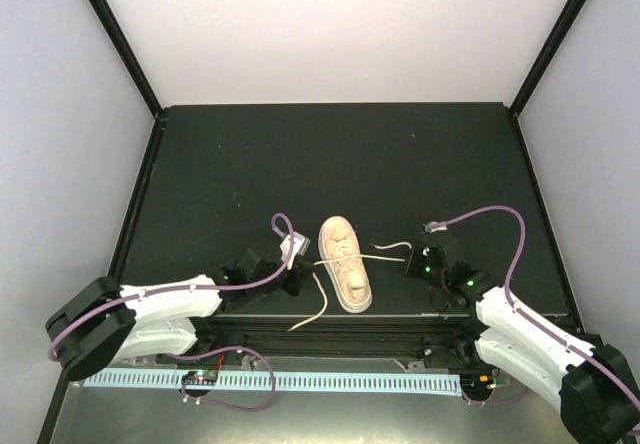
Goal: Tie the shoes
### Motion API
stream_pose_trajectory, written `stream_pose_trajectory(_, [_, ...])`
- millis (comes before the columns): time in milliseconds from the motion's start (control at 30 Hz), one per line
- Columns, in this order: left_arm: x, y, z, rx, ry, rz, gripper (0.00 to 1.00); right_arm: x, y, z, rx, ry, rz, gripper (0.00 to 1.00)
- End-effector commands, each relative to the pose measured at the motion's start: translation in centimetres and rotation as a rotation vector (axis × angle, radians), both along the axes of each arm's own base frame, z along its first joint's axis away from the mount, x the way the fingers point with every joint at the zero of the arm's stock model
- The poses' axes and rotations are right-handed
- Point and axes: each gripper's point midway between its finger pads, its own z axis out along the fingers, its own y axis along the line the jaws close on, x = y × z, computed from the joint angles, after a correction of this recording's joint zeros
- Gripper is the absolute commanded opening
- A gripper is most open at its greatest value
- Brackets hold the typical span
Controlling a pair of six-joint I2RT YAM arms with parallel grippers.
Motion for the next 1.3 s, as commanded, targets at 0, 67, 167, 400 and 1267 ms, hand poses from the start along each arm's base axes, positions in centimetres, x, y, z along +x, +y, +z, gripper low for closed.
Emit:
stream_pose_trajectory(0, [1.2, -2.6, 3.1, -0.063, -0.103, -0.090, 0.02, 1.8, 1.1, 4.1, 0.025, -0.127, 0.050, 0.01])
stream_pose_trajectory(67, [1.6, -3.6, 4.0, -0.083, -0.130, -0.118, 0.02, 3.0, 1.7, 6.4, 0.021, -0.193, 0.078, 0.02])
stream_pose_trajectory(167, [1.8, -4.6, 5.2, -0.125, -0.163, -0.143, 0.02, 5.0, 3.4, 9.2, 0.009, -0.245, 0.138, 0.02])
stream_pose_trajectory(400, [2.5, -5.1, 6.6, -0.145, -0.229, -0.144, 0.02, 8.5, 11.5, 11.0, 0.099, -0.213, 0.446, 0.02])
stream_pose_trajectory(1267, [2.5, -5.8, 5.1, -0.128, -0.206, -0.175, 0.02, -1.2, 15.8, 10.4, 0.426, -0.209, 0.954, 0.72])
